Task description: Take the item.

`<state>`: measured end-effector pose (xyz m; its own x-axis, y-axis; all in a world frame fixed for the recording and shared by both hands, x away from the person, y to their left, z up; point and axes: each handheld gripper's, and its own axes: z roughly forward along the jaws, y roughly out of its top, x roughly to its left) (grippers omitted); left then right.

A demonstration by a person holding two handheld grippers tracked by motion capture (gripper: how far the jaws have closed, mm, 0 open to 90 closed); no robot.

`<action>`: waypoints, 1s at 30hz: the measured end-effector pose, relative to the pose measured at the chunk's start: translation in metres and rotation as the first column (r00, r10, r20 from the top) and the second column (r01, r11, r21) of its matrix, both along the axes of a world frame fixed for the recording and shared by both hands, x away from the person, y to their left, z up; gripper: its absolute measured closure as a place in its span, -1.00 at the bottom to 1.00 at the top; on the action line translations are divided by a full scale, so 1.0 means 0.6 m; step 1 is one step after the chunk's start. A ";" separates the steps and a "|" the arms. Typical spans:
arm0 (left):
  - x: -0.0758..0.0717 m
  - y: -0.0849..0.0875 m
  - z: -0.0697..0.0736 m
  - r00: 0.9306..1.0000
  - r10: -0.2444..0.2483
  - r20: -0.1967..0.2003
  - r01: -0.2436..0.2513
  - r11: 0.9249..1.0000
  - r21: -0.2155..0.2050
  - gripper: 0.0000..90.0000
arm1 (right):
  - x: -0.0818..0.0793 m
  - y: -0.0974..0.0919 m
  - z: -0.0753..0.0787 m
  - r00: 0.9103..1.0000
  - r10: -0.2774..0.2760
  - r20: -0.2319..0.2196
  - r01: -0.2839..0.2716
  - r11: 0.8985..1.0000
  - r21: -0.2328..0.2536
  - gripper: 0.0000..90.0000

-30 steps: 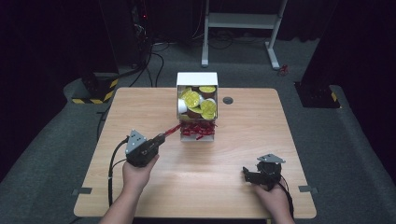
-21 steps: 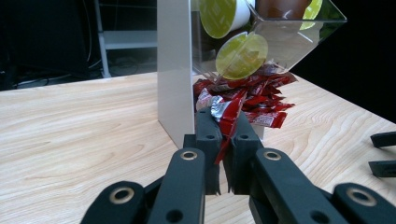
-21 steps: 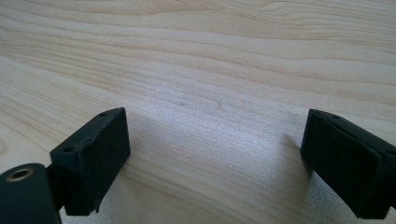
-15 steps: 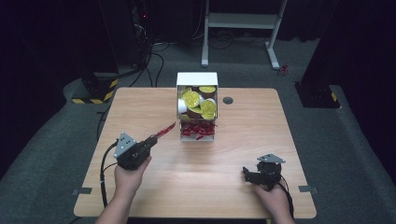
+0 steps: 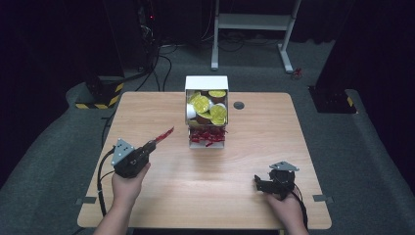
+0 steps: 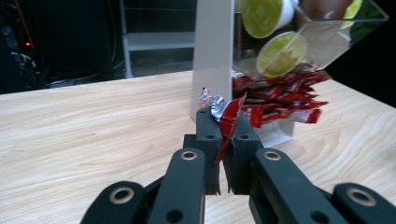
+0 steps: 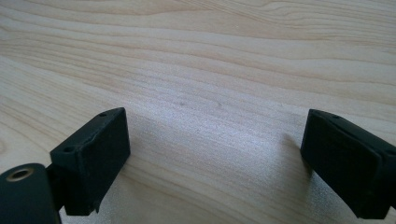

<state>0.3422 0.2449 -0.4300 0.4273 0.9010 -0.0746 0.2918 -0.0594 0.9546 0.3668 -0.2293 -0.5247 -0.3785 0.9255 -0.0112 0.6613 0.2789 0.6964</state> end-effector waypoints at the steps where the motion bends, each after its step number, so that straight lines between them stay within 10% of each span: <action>1: 0.002 0.003 0.000 1.000 0.006 -0.001 -0.006 1.000 0.003 0.90 | 0.000 0.000 0.000 1.000 0.000 0.000 0.000 1.000 0.000 -0.82; 30: 0.057 0.040 -0.017 0.995 0.096 -0.032 -0.093 0.993 0.070 0.90 | 0.000 0.000 0.000 1.000 0.000 0.000 0.000 1.000 0.000 -0.82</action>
